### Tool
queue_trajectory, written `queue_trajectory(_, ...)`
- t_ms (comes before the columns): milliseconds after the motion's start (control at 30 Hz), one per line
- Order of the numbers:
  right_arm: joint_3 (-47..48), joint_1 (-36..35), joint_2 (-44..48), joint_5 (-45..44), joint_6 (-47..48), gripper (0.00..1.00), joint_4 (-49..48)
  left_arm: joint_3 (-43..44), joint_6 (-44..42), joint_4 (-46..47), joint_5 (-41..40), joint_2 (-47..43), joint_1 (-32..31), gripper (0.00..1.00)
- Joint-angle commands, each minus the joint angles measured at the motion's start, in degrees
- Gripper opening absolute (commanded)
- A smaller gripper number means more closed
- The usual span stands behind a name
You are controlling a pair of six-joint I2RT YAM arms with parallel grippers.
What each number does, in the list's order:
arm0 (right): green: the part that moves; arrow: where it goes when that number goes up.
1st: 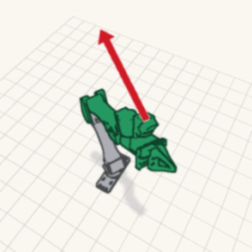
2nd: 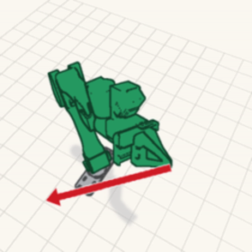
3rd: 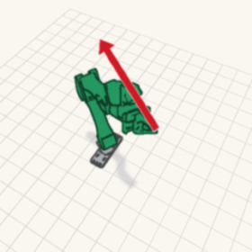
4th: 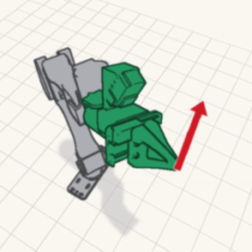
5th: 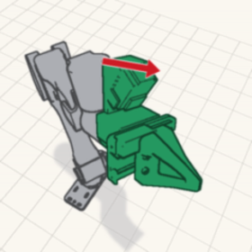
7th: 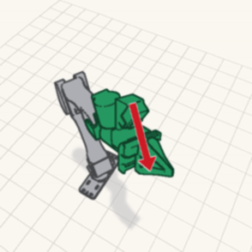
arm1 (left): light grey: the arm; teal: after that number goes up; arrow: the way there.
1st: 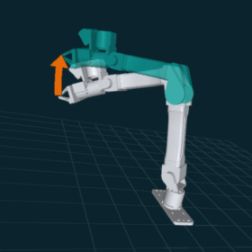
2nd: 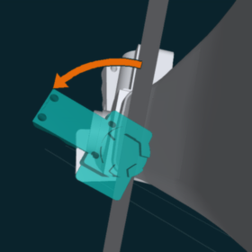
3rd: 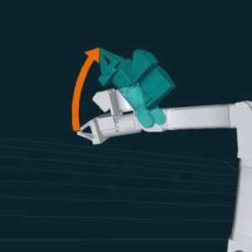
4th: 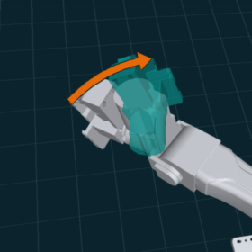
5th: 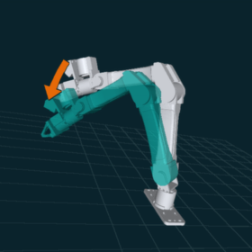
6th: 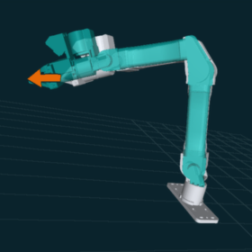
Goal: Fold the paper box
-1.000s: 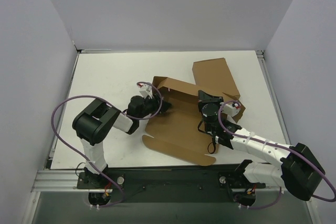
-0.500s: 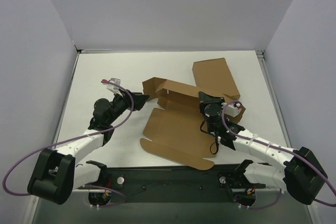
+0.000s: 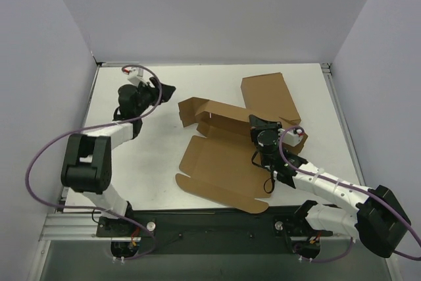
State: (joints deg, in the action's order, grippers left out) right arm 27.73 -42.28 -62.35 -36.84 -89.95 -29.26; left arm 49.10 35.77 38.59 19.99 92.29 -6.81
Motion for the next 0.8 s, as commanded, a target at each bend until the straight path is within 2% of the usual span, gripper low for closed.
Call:
queue_trajectory(0, -0.22, 0.54, -0.05, -0.43, 3.12, 0.0, 5.09, 5.38, -0.79, -1.23, 3.12, 9.65, -2.15, 0.68)
queue_trajectory(100, -0.13, 0.8, -0.23, -0.25, 3.03, 0.0, 5.09, 6.88, -1.31, -2.02, 3.83, 13.52, -4.0, 0.68)
queue_trajectory(333, -0.04, 0.89, -0.93, -0.25, 2.59, 0.0, 5.09, 5.4, -2.81, -3.43, 4.44, 15.46, -7.86, 0.67)
queue_trajectory(600, -0.21, 0.71, -1.64, 0.01, 1.89, 0.0, 4.91, -2.25, 2.8, 4.47, 5.24, 11.51, -11.21, 0.65)
queue_trajectory(767, -0.48, 0.71, -1.55, 0.19, 1.71, 0.0, 4.91, -3.57, 3.69, 6.23, 6.73, 9.14, -11.82, 0.65)
